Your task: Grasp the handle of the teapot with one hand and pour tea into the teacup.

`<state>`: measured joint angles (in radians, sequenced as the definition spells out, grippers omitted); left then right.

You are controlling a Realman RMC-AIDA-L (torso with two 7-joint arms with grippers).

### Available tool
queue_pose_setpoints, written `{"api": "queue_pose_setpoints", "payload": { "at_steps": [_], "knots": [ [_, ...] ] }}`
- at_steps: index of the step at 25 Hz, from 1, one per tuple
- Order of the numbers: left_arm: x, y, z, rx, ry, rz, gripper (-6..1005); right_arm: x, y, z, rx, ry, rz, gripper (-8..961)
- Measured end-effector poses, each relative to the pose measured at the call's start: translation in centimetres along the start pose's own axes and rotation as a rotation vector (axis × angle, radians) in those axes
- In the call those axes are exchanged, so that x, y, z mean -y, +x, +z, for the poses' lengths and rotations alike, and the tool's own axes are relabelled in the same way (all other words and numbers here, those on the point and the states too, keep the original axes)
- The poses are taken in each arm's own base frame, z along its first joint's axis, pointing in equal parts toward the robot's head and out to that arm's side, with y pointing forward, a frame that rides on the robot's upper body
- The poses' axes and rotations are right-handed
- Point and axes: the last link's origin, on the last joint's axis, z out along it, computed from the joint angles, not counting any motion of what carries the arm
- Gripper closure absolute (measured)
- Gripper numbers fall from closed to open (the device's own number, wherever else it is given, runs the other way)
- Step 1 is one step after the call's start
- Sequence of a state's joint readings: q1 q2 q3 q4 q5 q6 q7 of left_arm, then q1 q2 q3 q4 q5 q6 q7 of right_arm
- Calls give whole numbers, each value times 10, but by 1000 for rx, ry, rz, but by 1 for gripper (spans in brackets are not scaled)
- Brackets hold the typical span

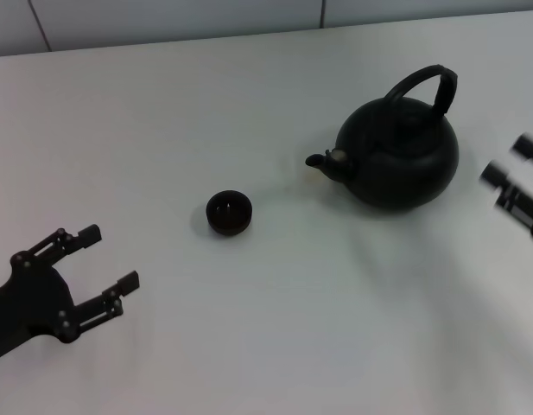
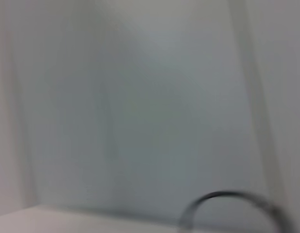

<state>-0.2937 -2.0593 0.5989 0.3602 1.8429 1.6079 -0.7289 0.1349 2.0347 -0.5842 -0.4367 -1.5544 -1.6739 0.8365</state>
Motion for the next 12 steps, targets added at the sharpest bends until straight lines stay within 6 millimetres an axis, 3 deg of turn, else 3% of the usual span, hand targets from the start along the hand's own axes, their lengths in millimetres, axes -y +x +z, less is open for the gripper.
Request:
{"api": "queue_pose_setpoints", "payload": {
  "at_steps": [3,5,12],
  "knots": [
    [3,3,3,31,-45,6,194,0,-3,1,-100,-123,38,348],
    [11,9,7,83,-105,4,194,5,-5,9,-282,-272,49,348],
    [29,26,14,140,-189,-16,193,13,-14,21,-409,-354,-35,348]
  ]
}}
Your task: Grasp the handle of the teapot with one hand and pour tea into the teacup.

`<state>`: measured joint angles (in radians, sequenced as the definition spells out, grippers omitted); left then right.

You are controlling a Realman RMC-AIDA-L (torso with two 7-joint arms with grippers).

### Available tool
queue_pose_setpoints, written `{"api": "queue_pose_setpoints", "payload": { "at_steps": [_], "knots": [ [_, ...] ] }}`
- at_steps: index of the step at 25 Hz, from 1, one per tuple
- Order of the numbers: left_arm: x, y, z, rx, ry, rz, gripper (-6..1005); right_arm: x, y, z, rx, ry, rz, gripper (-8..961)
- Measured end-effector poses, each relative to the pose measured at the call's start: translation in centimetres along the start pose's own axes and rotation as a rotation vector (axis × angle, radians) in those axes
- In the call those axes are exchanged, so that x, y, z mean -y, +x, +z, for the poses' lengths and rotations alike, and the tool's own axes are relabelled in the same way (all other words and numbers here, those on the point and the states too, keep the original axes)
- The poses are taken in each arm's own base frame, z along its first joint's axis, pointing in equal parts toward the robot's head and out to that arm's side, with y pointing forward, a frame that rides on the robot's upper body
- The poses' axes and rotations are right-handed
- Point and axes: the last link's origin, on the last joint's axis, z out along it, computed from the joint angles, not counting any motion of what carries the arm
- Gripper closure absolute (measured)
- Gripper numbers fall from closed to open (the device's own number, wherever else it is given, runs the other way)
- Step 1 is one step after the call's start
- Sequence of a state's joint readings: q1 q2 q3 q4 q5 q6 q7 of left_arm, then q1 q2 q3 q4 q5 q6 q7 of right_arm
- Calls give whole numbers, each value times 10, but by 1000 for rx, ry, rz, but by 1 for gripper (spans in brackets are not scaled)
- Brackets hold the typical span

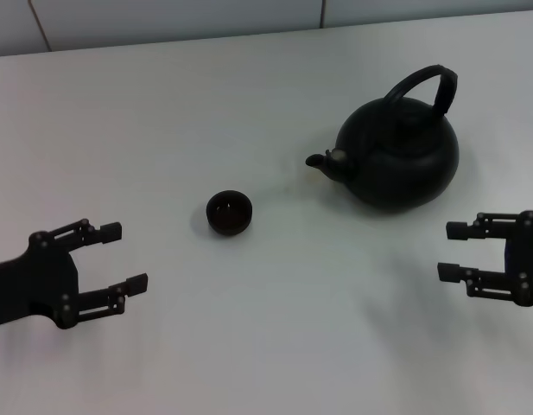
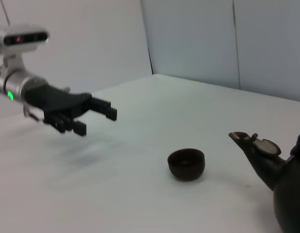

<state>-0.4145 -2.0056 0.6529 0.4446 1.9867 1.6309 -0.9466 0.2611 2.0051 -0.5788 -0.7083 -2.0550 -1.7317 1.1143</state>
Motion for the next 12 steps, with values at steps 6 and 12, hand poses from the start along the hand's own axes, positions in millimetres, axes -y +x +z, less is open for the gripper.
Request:
{"api": "queue_pose_setpoints", "payload": {
  "at_steps": [6,12],
  "knots": [
    [18,27,-5,113,-123,-85,193,5,-4,-6,-67,6,-57,348],
    [23,34,-7,126,-124,-86,194,7,-5,-7,-79,10,-70,349]
  ]
}}
